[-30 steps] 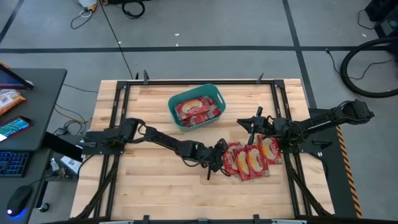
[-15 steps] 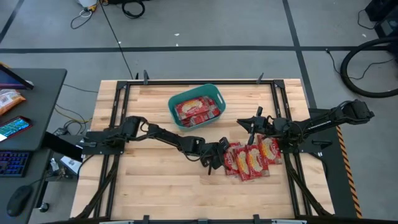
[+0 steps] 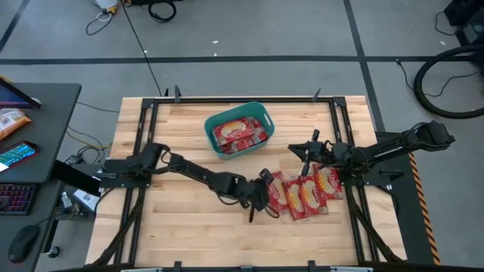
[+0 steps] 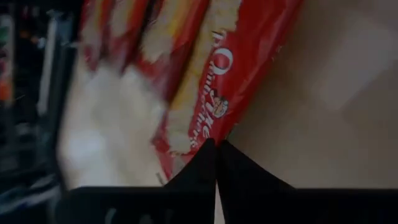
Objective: Sort popcorn bags into baskets
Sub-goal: Put the red popcorn bag into the green bin
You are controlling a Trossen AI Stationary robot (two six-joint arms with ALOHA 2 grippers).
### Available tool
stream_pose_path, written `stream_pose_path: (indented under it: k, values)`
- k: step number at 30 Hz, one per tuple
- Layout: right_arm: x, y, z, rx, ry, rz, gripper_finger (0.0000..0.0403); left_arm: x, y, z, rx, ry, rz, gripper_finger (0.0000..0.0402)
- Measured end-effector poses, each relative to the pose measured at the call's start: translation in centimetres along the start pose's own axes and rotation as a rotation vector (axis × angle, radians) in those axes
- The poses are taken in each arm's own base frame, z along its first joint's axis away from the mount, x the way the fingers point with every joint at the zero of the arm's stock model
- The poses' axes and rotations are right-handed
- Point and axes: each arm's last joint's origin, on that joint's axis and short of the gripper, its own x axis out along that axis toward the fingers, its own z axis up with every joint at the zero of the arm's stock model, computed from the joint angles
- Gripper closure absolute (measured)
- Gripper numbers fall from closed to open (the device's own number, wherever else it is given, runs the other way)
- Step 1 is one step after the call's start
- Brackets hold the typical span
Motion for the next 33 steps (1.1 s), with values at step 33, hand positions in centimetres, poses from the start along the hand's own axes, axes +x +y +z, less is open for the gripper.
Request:
stream_pose_path:
  k: [33]
  values:
    - [0.0,0.0,0.0,0.001,-0.001,0.0,0.0364,-7.1,8.9,-13.4,-0.898,0.691,0.279,0.0398]
